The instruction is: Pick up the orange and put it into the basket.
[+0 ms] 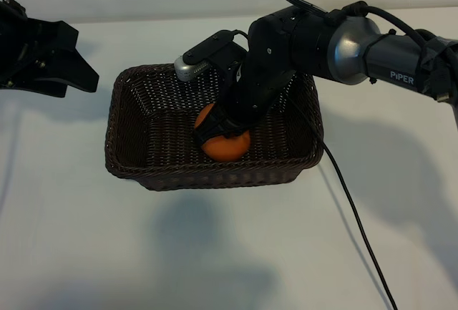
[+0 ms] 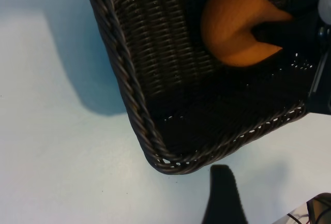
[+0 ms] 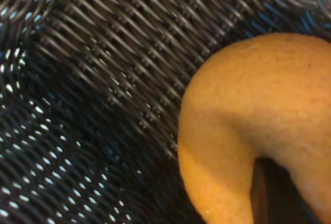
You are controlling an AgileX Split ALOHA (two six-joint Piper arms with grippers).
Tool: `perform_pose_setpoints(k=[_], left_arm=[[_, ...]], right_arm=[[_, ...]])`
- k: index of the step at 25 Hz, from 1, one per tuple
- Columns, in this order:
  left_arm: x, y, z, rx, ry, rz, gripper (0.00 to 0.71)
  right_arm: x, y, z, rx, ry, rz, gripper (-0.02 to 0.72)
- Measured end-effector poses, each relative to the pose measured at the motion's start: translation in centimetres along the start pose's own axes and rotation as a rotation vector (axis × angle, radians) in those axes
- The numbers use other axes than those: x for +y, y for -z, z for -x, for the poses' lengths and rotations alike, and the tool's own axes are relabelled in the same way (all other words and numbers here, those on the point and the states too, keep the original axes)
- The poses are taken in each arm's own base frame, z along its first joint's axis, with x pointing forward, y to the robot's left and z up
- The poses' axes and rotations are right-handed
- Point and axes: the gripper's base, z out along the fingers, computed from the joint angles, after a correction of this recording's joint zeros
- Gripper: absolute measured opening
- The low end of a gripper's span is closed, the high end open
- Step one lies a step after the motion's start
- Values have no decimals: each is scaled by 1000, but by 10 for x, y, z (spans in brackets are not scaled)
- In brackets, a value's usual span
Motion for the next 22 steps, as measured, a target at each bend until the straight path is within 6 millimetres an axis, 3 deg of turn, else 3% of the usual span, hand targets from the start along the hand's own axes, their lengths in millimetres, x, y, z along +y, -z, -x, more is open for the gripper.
perform_pose_setpoints(k=[4, 6, 12, 15, 19, 22], left_arm=[[0, 0, 0, -3, 0, 0, 525], [0, 0, 0, -5, 0, 0, 525], [0, 0, 1, -7, 0, 1, 525], [0, 0, 1, -7, 0, 1, 525], [0, 0, 1, -7, 0, 1, 525], [0, 0, 1, -8, 0, 1, 525]], right_arm=[[0, 0, 0, 4, 0, 1, 89], [0, 0, -1, 12, 1, 2, 129], [1, 1, -4, 46, 3, 7, 431], [1, 1, -6, 68, 3, 10, 536], [2, 5, -7, 85, 7, 11, 566], [3, 22, -3, 54, 19, 5, 565]])
